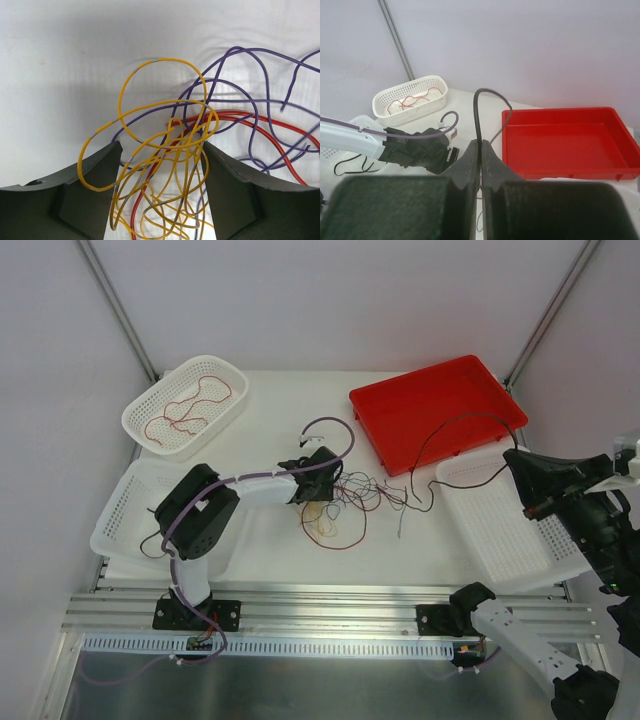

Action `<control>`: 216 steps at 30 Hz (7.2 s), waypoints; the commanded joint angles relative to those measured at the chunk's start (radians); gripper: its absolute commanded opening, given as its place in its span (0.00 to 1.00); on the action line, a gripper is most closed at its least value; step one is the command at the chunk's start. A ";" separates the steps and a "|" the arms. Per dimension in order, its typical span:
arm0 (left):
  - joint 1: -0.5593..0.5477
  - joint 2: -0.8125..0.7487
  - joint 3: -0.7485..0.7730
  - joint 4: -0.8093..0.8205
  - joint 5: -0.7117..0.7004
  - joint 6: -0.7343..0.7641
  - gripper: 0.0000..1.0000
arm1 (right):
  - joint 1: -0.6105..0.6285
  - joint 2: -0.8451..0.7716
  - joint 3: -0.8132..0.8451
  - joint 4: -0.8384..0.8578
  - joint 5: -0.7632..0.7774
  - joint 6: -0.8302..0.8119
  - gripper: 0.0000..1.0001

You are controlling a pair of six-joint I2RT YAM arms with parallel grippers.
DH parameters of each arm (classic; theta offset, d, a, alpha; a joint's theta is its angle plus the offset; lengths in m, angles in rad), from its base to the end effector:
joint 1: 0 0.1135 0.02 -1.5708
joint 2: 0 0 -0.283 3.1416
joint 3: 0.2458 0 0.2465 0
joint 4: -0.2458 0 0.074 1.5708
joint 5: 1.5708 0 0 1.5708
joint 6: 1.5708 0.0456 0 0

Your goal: Untangle the cables

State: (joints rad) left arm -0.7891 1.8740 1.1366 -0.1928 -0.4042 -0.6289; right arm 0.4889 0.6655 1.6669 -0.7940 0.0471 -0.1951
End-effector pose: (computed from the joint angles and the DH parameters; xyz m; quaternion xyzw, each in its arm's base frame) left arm 0.2882 -0.2649 0.1743 0.0114 0.9319 -0.0562 0.3582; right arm -0.0054 -0.0053 0.5466 -0.1940 0.5996 0.0989 0.7701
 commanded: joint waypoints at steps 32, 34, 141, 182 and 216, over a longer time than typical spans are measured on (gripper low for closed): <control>-0.142 -0.622 -0.179 -0.010 0.206 0.245 0.99 | 0.004 0.149 -0.607 0.196 -0.300 0.242 0.01; -0.203 -0.644 -0.225 0.093 0.223 0.323 0.99 | 0.002 0.160 -0.618 0.213 -0.314 0.264 0.01; 0.913 -0.954 -0.388 -0.241 0.099 0.351 0.00 | 0.004 -0.020 -0.822 0.323 -0.210 0.235 0.97; 1.061 -1.141 -0.331 -0.418 0.321 0.198 0.87 | 0.106 0.384 -0.809 0.449 -0.274 0.206 0.98; 0.883 -1.112 -0.337 -0.326 0.708 0.207 0.93 | 0.139 0.818 -0.713 0.703 -0.105 0.284 0.77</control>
State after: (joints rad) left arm 0.1917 0.7773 0.7536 -0.5262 0.2367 -0.4530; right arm 0.6201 1.4517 0.9108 -0.1776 -0.1081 0.0502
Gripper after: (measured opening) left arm 0.926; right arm 0.781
